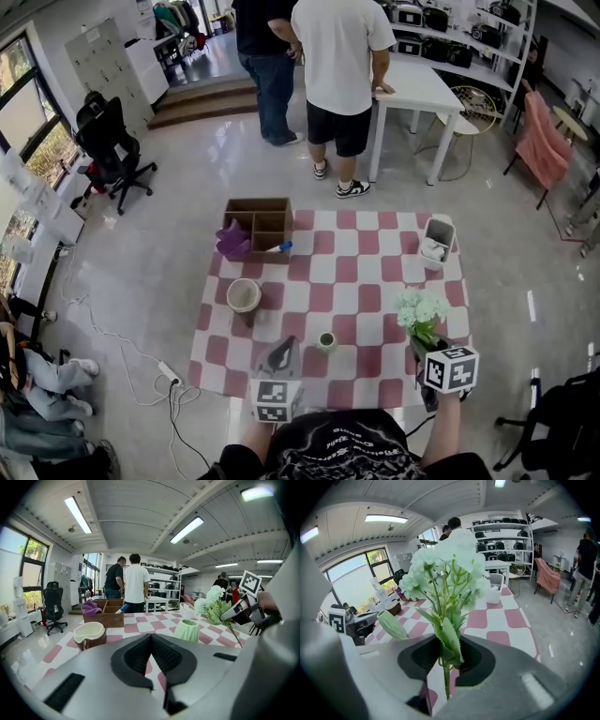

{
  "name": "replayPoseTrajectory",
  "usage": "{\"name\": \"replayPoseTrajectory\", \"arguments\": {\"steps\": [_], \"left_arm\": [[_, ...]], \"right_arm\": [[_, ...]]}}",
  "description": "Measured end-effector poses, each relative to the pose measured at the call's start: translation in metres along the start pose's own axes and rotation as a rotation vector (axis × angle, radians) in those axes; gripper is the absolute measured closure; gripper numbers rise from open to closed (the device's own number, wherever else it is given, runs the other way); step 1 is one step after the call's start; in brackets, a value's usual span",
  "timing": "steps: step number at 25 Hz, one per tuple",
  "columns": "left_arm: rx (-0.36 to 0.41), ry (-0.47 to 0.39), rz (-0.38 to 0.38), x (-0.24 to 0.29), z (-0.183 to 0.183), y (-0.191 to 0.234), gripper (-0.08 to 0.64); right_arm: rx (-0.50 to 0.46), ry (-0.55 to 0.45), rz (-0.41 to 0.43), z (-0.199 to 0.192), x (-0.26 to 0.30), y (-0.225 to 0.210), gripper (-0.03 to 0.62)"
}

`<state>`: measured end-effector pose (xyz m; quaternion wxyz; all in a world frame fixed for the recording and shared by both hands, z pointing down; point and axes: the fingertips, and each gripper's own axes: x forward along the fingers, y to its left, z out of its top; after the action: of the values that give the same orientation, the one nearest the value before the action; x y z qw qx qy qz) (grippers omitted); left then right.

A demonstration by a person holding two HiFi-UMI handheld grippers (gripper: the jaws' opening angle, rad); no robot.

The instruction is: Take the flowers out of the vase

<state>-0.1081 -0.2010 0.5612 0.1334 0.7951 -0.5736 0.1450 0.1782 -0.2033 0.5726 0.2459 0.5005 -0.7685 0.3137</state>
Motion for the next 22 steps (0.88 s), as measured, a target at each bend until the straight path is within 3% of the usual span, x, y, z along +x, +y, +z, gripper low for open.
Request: {"name": "replayPoseTrajectory", "arguments": {"steps": [10, 22], "left_arm": [[-0.021, -0.002, 0.041, 0.002, 0.001, 0.017, 0.549], [-0.013, 0.009, 0.025, 0.006, -0.002, 0.013, 0.549]], "right_arm": [[0.003, 0.067, -0.010, -0.014, 0.020, -0.003, 0.506], [0.023, 0.094, -0.032, -0.030, 0.039, -0.011, 0.511]]}}
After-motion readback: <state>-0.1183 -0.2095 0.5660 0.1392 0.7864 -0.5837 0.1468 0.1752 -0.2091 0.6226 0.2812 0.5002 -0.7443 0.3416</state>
